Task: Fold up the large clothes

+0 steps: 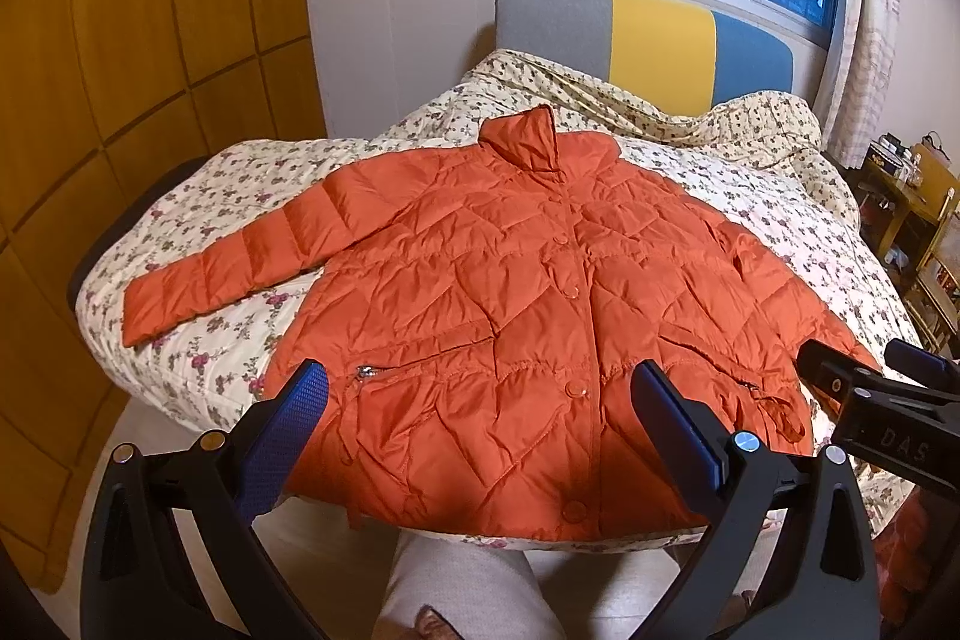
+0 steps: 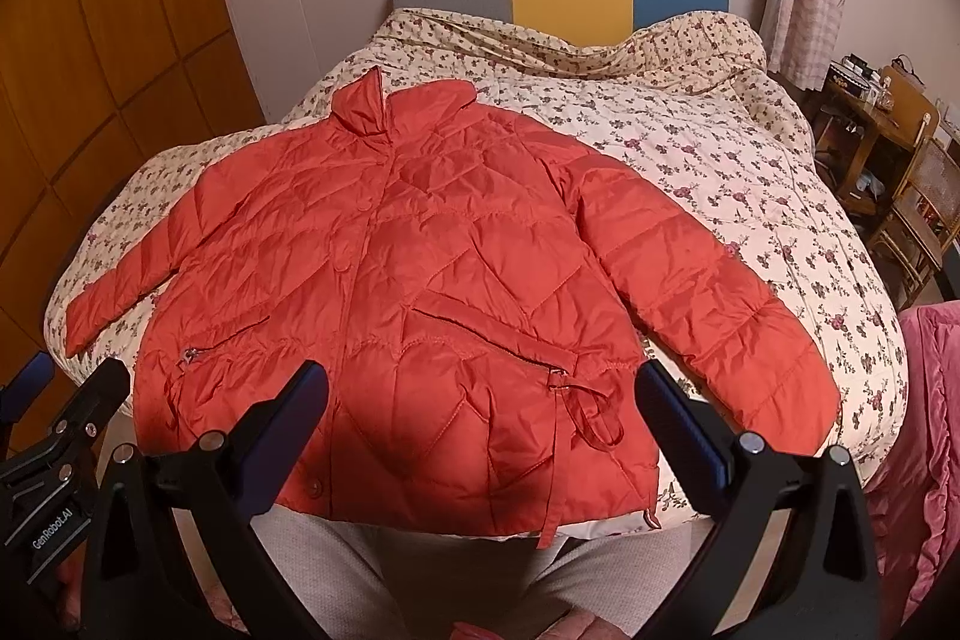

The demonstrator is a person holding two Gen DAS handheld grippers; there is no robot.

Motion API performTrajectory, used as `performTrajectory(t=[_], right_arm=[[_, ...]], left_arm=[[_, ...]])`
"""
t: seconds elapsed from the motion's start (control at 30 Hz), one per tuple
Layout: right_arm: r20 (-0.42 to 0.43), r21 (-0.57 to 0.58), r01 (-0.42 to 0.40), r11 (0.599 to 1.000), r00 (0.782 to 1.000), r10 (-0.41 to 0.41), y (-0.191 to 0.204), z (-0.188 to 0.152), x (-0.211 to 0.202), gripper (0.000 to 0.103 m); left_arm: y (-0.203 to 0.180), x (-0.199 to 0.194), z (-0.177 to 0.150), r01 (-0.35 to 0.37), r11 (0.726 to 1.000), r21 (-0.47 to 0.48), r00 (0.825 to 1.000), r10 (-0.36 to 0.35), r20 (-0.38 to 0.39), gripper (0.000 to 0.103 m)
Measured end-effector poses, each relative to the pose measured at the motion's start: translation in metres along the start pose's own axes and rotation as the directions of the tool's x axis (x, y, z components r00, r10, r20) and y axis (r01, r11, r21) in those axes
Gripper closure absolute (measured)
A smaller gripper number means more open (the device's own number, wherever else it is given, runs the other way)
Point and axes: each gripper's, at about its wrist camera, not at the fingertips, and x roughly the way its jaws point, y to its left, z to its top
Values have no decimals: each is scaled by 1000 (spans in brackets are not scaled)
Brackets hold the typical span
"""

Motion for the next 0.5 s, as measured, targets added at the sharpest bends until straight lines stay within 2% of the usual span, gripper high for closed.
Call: performTrajectory(t=[0.5], right_arm=[[-39,22,4,1000,999,-3,-8,0,23,2]], left_arm=[[1,15,-1,7,1000,-4,999,-7,-46,3]])
